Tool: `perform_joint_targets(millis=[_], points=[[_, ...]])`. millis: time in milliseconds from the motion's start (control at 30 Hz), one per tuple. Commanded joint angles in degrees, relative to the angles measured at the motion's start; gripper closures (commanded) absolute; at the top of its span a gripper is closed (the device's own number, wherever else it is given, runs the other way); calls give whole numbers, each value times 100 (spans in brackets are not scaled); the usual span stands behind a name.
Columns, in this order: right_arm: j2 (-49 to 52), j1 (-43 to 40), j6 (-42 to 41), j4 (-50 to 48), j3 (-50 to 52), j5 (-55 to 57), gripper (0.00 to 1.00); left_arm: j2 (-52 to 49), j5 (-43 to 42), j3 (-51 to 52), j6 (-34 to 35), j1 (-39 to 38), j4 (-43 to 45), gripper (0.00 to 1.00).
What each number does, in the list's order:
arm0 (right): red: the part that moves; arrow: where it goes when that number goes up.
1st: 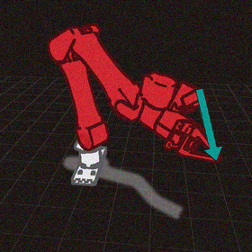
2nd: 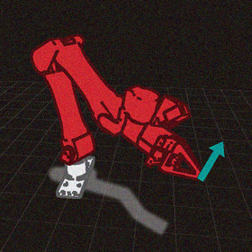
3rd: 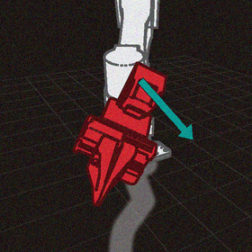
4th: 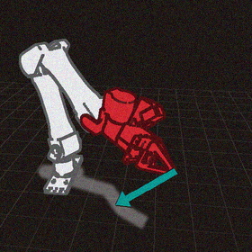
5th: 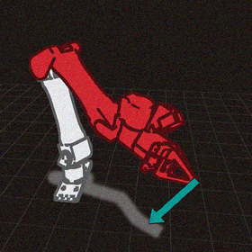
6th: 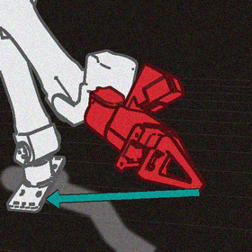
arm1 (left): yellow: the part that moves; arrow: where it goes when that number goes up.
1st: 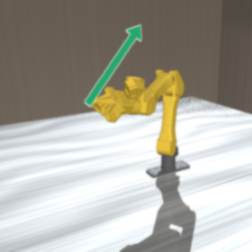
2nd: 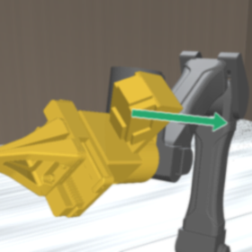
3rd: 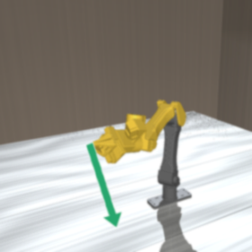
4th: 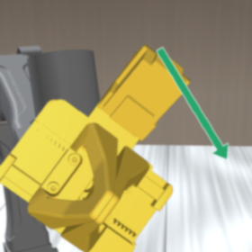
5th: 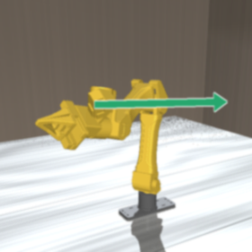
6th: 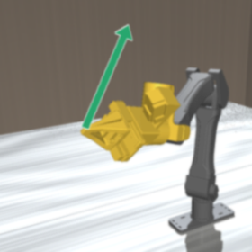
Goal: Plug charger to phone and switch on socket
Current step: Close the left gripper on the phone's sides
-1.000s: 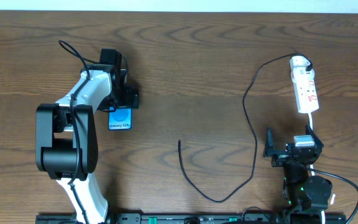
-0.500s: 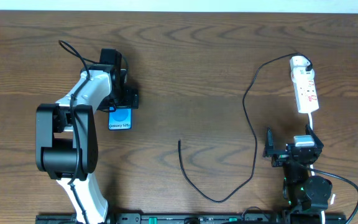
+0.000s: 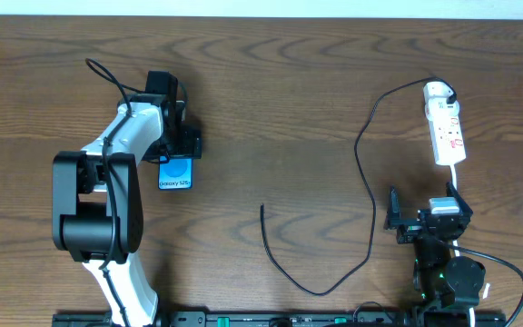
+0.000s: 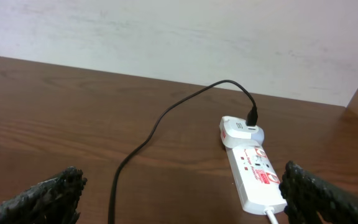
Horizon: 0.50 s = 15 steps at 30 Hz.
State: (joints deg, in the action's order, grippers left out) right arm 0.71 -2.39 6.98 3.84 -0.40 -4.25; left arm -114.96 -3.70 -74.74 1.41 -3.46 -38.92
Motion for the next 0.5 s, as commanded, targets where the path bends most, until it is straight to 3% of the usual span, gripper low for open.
perform_joint_targets(millis=[0, 467], points=[[-39, -28, 81, 24, 11, -15, 1, -205, -122, 238, -74, 0, -15, 14], [-39, -28, 81, 22, 11, -15, 1, -205, -122, 238, -74, 0, -17, 19]])
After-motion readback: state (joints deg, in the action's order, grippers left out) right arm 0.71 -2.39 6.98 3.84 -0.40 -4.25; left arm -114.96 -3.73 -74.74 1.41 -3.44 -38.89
